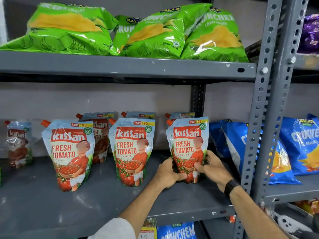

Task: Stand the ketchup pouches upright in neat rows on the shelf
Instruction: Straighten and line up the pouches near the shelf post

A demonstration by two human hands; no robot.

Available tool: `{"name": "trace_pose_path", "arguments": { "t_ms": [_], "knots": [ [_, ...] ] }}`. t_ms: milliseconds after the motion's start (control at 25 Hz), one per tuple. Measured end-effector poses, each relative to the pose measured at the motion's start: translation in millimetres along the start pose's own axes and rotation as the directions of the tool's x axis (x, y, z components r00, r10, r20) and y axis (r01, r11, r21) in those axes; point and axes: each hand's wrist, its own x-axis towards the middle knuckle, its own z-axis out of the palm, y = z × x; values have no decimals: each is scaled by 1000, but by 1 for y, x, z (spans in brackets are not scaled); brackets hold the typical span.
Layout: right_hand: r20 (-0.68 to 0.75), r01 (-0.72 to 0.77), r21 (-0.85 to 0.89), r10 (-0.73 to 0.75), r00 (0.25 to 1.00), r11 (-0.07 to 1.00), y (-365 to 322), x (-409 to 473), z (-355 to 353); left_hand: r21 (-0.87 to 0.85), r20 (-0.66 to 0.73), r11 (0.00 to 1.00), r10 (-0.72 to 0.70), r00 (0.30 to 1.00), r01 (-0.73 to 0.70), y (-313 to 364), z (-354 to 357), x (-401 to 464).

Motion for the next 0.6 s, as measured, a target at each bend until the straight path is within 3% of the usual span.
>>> {"name": "trace_pose_path", "arguments": {
  "t_ms": [80, 160, 200, 280, 320, 400, 440, 480, 560, 600],
  "knots": [
    [-118, 2, -45, -7, 993, 999, -2, -15, 5, 97, 3, 995, 3, 1000, -3, 3, -7, -15],
    [-377, 119, -173, -177, 909, 978, -2, -40, 20, 200, -79, 979, 66, 995, -49, 2, -25, -44],
    [-417, 210, -212, -283, 864, 954, -6, -53, 33, 200, -165, 975, 127, 978, -93, -1, -39, -63],
    [-248, 302, -190, -343, 906, 934, -14, -63, 63, 140, -390, 978, 200, 899, -156, -7, -70, -100],
    [-81, 292, -159, -307, 948, 943, -16, -59, 80, 112, -524, 978, 208, 826, -176, -13, -87, -114],
    [223, 255, -137, -222, 949, 957, -20, -41, 112, 61, -707, 981, 173, 686, -185, -33, -121, -121],
    [296, 244, -137, -195, 935, 960, -22, -30, 128, 22, -714, 989, 116, 690, -143, -43, -136, -118],
    [322, 227, -121, -178, 930, 966, -23, -21, 141, -36, -648, 996, 36, 761, -78, -51, -148, -110],
    [328, 175, -69, -143, 934, 982, -20, -11, 161, -122, -377, 991, -89, 922, 46, -62, -155, -96],
    [319, 156, -45, -133, 938, 987, -17, -7, 168, -145, -243, 987, -110, 964, 76, -66, -155, -92]
  ]
}}
